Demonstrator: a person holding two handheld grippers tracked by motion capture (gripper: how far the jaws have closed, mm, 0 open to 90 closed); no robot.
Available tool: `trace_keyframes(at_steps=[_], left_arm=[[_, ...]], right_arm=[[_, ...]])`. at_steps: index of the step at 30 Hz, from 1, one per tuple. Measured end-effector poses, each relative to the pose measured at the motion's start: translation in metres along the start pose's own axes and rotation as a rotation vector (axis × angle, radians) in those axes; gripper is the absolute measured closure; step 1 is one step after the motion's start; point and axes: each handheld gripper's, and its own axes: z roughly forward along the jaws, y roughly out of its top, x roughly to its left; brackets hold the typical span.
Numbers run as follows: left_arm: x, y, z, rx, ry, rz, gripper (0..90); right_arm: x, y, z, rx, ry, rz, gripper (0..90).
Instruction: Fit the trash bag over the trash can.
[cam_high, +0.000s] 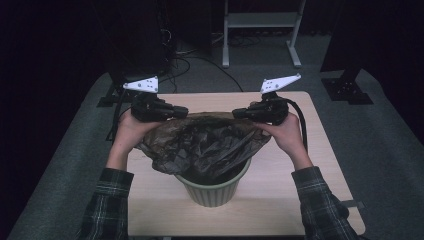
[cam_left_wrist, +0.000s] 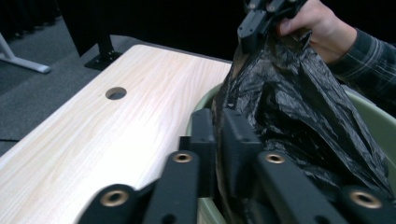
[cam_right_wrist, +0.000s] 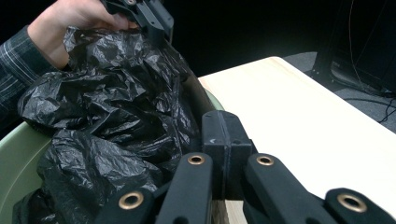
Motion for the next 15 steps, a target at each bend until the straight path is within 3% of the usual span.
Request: trace_keyframes(at_steps=[6,10,15], left_arm=[[0.01,-0.012,-0.001,-0.036,0.018,-0.039,89.9],[0.02,-0.023,0.004,-0.039,0.047,-0.063,89.9],[0.033,-0.04,0.015,-0.027,0.046,-0.116,89.9]], right_arm=[[-0.005,-0.001,0.008,-0.002,-0.005,0.012,89.9],[-0.013,-0.005,0.017,-0.002,-0.022,0.031,89.9],[-0.027,-0.016,0.033,0.009,-0.054,0.077,89.9]])
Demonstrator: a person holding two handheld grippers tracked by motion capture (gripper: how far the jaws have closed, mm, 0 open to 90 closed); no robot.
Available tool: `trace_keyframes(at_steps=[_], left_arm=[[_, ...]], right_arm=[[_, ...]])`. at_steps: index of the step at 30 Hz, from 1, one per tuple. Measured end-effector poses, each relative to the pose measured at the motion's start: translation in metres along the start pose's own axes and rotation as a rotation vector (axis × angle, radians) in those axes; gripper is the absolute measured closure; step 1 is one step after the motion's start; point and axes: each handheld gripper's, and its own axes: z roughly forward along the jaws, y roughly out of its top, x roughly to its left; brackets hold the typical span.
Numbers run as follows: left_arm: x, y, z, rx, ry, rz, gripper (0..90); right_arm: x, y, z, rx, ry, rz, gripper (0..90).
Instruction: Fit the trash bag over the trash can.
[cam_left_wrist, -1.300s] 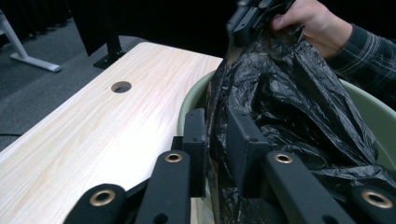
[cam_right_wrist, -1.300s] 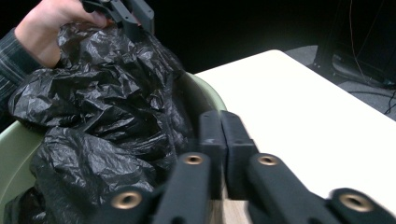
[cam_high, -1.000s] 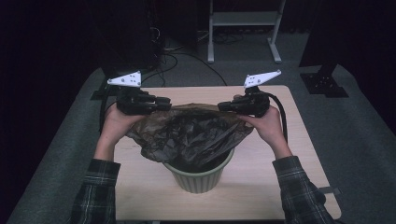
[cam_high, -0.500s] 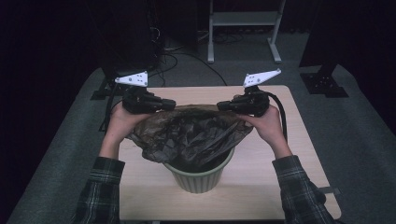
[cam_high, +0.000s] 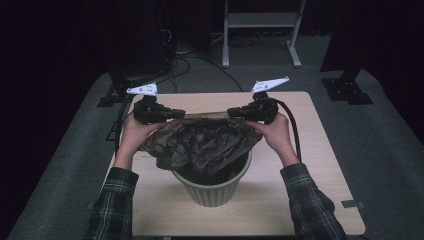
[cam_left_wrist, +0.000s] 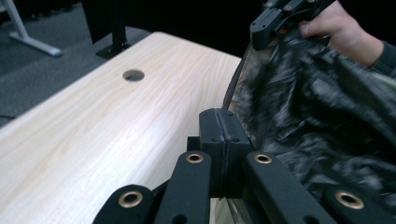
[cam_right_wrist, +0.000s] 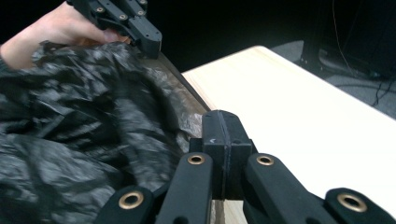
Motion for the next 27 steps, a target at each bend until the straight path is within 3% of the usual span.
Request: trace_keyframes(at_steps=[9,12,27], left_arm=[[0.01,-0.028,0.022,0.055,-0.019,-0.064,89.9],[0.008,-0.038,0.029,0.093,-0.028,-0.069,89.9],[0.007,-0.065,0.047,0.148,-0.064,-0.097,89.9]], right_arm=[[-0.013,-0.022,0.017,0.049,-0.027,0.054,89.9],[-0.015,-0.033,0.021,0.066,-0.024,0.065,89.9],[-0.017,-0.06,0.03,0.11,-0.01,0.1,89.9]])
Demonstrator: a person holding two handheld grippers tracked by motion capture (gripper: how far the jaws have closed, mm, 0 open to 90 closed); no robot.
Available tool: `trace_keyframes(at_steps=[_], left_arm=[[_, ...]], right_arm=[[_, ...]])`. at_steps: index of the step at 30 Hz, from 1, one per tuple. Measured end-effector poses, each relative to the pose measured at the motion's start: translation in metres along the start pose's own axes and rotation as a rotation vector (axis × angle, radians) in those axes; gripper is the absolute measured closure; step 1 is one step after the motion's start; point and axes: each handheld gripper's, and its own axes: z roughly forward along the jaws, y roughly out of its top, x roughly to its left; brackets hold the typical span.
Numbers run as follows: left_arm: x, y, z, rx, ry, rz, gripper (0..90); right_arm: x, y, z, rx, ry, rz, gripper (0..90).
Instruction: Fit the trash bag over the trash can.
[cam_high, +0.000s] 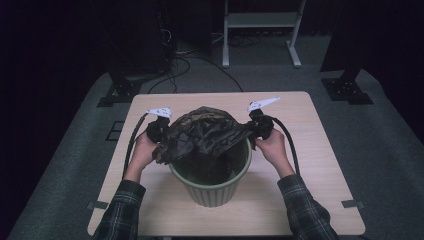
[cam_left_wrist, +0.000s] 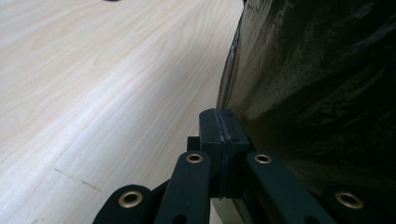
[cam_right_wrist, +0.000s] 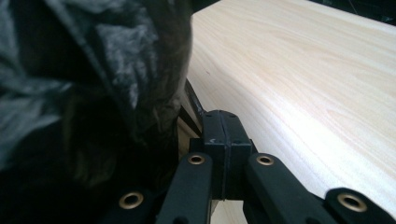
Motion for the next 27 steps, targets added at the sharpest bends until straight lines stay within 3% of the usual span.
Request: trace_keyframes(at_steps=[3,4,5,7,10,11,14,20,27], left_arm=[[-0.001,0.0,0.0,-0.007,0.016,0.003,89.4],[-0.001,0.0,0.0,-0.007,0.016,0.003,81.3],[-0.001,0.0,-0.002,-0.019,0.049,-0.001,81.3],[0.0,0.001,-0.007,-0.045,0.065,-0.004,70.0],[0.0,0.002,-0.019,-0.082,0.106,-0.013,62.7],[0.001,0.002,-0.028,-0.104,0.134,-0.026,55.0],[0.001,0.001,-0.038,-0.125,0.166,-0.026,49.5],[-0.003,0.004,-0.069,-0.17,0.234,-0.025,46.7],[-0.026,0.016,-0.099,-0.227,0.233,0.038,46.8]], right_arm=[[-0.001,-0.002,0.0,-0.003,0.002,0.001,89.8],[-0.001,-0.002,0.0,-0.003,0.002,0.001,89.8],[0.0,-0.002,-0.001,-0.005,0.0,-0.001,89.1],[-0.001,-0.001,-0.004,-0.016,-0.025,0.002,78.2],[-0.004,0.0,-0.012,-0.047,-0.054,0.02,69.6],[-0.006,-0.001,-0.019,-0.063,-0.071,0.024,67.0],[-0.008,-0.001,-0.027,-0.082,-0.092,0.033,64.3],[-0.011,-0.001,-0.056,-0.142,-0.128,0.037,60.8],[-0.004,0.003,-0.091,-0.198,-0.151,0.012,59.4]])
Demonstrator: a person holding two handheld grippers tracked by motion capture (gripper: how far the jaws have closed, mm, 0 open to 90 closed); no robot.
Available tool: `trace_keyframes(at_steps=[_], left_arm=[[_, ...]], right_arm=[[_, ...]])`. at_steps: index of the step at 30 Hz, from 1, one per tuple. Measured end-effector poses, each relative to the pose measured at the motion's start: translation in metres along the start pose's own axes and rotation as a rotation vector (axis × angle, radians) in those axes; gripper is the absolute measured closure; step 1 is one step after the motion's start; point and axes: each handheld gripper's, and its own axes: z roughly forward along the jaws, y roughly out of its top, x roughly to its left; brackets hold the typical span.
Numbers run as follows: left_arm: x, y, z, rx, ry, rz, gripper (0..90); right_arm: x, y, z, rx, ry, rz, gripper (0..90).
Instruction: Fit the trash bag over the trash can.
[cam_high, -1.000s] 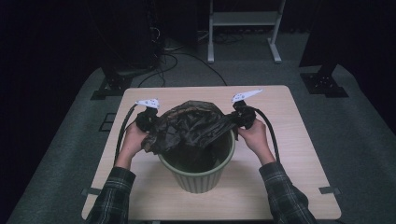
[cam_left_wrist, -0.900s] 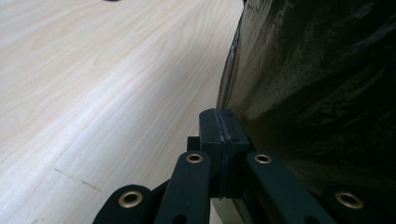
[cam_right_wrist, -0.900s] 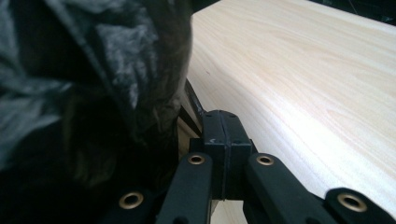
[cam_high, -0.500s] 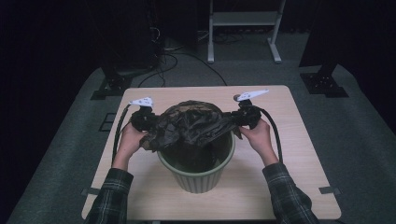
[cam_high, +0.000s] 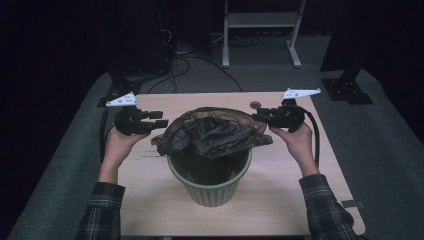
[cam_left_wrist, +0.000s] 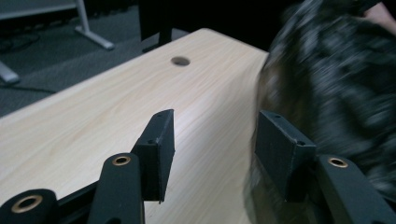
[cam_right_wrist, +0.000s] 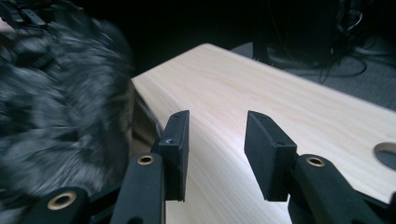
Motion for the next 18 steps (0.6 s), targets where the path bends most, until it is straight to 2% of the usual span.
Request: trace_keyframes(at_steps=[4,6,13,18], left_arm=[[-0.009,0.01,-0.012,-0.041,-0.03,0.017,47.1],[-0.013,0.013,-0.014,-0.053,-0.046,0.024,47.0],[-0.018,0.017,-0.013,-0.06,-0.06,0.037,46.5],[-0.019,0.018,-0.01,-0.062,-0.07,0.039,45.6]], right_arm=[[0.005,0.007,-0.016,-0.03,-0.006,-0.018,58.9],[0.01,0.014,-0.024,-0.056,0.02,-0.024,58.6],[0.028,0.026,-0.028,-0.087,0.082,-0.06,57.8],[0.038,0.033,-0.021,-0.062,0.123,-0.083,57.1]])
